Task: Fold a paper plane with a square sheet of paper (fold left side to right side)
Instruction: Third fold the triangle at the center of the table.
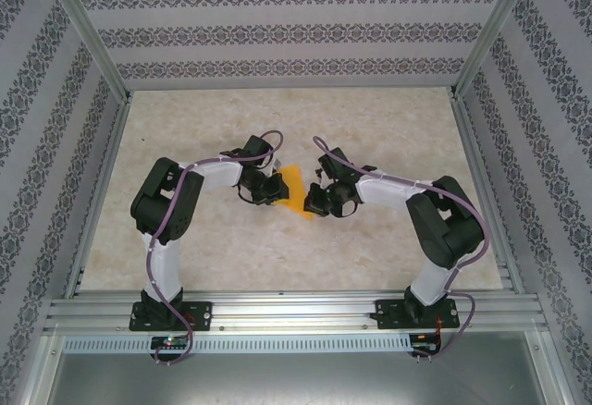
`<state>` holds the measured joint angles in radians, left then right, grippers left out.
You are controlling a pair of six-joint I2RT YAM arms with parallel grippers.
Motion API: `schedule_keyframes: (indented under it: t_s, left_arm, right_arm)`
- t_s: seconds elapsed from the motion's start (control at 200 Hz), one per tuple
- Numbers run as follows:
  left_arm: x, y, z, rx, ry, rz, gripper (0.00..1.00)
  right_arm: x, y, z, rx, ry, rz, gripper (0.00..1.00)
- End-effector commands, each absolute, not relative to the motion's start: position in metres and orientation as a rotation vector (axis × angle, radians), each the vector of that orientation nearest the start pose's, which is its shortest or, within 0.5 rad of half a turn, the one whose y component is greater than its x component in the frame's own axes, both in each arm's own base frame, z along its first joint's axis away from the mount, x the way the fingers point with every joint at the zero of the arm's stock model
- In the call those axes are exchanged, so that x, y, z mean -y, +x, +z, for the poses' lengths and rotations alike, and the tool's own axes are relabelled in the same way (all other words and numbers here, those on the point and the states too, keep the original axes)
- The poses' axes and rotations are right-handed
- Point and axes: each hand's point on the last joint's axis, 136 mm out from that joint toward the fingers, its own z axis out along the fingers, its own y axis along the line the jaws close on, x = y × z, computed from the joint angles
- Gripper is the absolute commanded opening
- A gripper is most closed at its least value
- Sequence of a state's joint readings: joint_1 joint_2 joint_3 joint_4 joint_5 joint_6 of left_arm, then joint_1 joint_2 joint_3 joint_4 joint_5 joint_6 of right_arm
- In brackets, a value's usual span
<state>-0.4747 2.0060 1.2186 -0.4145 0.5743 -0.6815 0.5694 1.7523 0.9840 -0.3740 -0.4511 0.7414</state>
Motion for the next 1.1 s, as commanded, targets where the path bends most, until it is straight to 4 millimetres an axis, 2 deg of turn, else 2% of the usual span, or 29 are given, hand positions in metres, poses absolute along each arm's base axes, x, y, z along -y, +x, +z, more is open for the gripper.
schedule_keyframes:
  t_s: [0.0, 0.265, 0.49, 0.64, 0.759, 0.864, 1.094]
  left_arm:
    - [0.255, 0.325, -0.017, -3.077, -0.189, -0.817, 0.15]
    - [0.258, 0.327, -0.011, -3.059, -0.180, -0.848, 0.16]
    - [0.277, 0.336, 0.031, -2.942, -0.123, -1.009, 0.18]
    - [0.296, 0.325, 0.052, -2.911, -0.057, -1.094, 0.13]
    - [0.312, 0.313, 0.051, -2.911, -0.061, -1.153, 0.12]
    - [0.320, 0.305, 0.041, -2.938, -0.066, -1.140, 0.11]
    - [0.334, 0.299, 0.028, -2.957, -0.079, -1.156, 0.11]
  right_arm:
    - [-0.277, 0.281, 0.030, -2.961, 0.104, 0.932, 0.02]
    - [-0.256, 0.260, -0.003, -3.073, 0.137, 0.786, 0.02]
    - [-0.241, 0.249, -0.017, -3.120, 0.160, 0.710, 0.02]
    - [-0.241, 0.250, -0.018, -3.123, 0.150, 0.701, 0.02]
    - [-0.240, 0.251, -0.018, -3.118, 0.143, 0.687, 0.02]
    - [-0.240, 0.251, -0.017, -3.118, 0.146, 0.688, 0.02]
    - [-0.239, 0.250, -0.018, -3.123, 0.149, 0.684, 0.02]
